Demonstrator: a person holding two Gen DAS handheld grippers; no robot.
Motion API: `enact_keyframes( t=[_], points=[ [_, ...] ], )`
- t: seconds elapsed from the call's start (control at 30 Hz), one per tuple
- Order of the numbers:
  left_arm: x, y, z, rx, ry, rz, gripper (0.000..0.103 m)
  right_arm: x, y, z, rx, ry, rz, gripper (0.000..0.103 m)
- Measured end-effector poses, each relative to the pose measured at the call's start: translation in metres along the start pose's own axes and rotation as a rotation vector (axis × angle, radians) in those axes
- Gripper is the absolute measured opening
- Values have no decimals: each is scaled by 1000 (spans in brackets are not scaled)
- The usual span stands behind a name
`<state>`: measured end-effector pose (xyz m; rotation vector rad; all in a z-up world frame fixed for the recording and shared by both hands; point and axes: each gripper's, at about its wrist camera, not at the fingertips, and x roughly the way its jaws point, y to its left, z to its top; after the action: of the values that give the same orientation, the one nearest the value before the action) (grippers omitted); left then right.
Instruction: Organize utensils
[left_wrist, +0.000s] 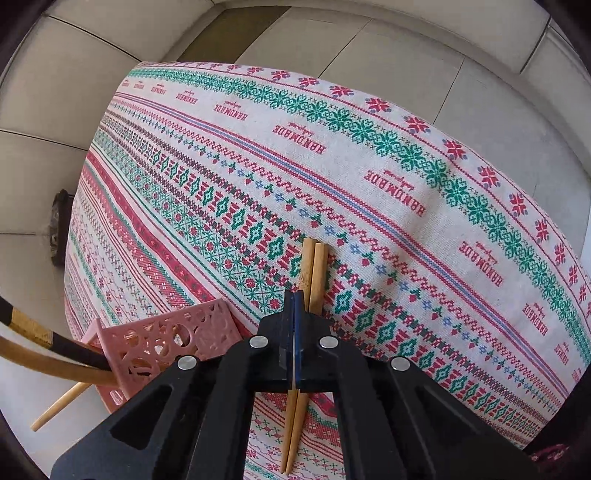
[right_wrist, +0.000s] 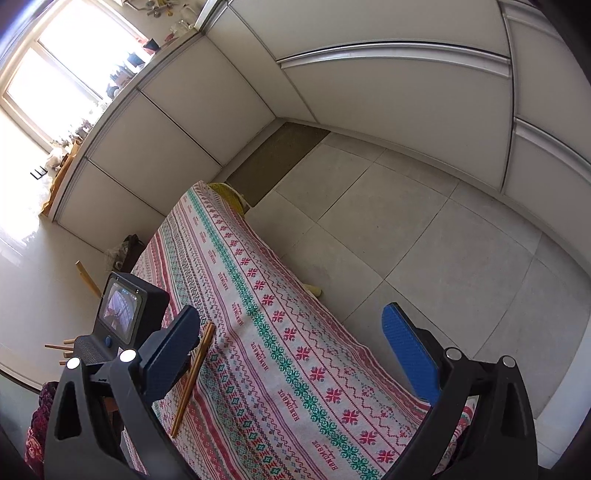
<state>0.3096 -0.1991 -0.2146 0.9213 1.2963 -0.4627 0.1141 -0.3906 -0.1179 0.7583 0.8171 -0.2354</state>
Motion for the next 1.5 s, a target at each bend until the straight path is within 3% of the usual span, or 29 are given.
enact_keyframes(
  t=[0.23, 0.27, 0.37, 0.43, 0.57, 0.63, 0.8, 0.9, 0.93, 1.0, 1.03, 1.13, 1.27, 1.5],
  points=[
    [18, -1, 5, 15, 33, 18, 0, -1, -4, 2, 14, 9, 8, 96],
    [18, 0, 5, 13, 40, 6, 0, -1, -5, 3, 14, 10, 8, 96],
    [10, -4, 3, 10, 57, -140, 0, 1, -6, 3, 16, 24, 6, 96],
    [9, -7, 2, 26, 58, -133, 0, 3, -6, 3, 10, 33, 0, 96],
    [5, -9, -3, -36, 32, -131, 0, 14, -2, -2, 2, 89, -3, 96],
    [0, -8, -19, -109, 2, -192, 0, 23, 2, -6, -5, 129, -3, 96],
    [0, 8, -74, -368, -36, -441, 0, 41, 11, -19, -27, 202, -13, 96],
    [-1, 8, -98, -414, -34, -500, 0, 45, 15, -25, -41, 209, -28, 96],
    [-4, 7, -102, -406, -36, -490, 11, 46, 15, -26, -44, 212, -31, 96],
    [-18, 2, -105, -351, -77, -437, 34, 47, 16, -29, -52, 217, -39, 96],
    [-28, -5, -105, -300, -99, -398, 35, 48, 16, -30, -54, 220, -42, 96],
    [-57, -33, -104, -85, -149, -354, 35, 49, 16, -30, -55, 228, -42, 96],
    [-87, -82, -116, 298, -223, -277, 35, 47, 15, -27, -51, 229, -32, 96],
    [-79, -122, -110, 577, -124, -251, 35, 44, 10, -25, -35, 231, -14, 96]
  ],
)
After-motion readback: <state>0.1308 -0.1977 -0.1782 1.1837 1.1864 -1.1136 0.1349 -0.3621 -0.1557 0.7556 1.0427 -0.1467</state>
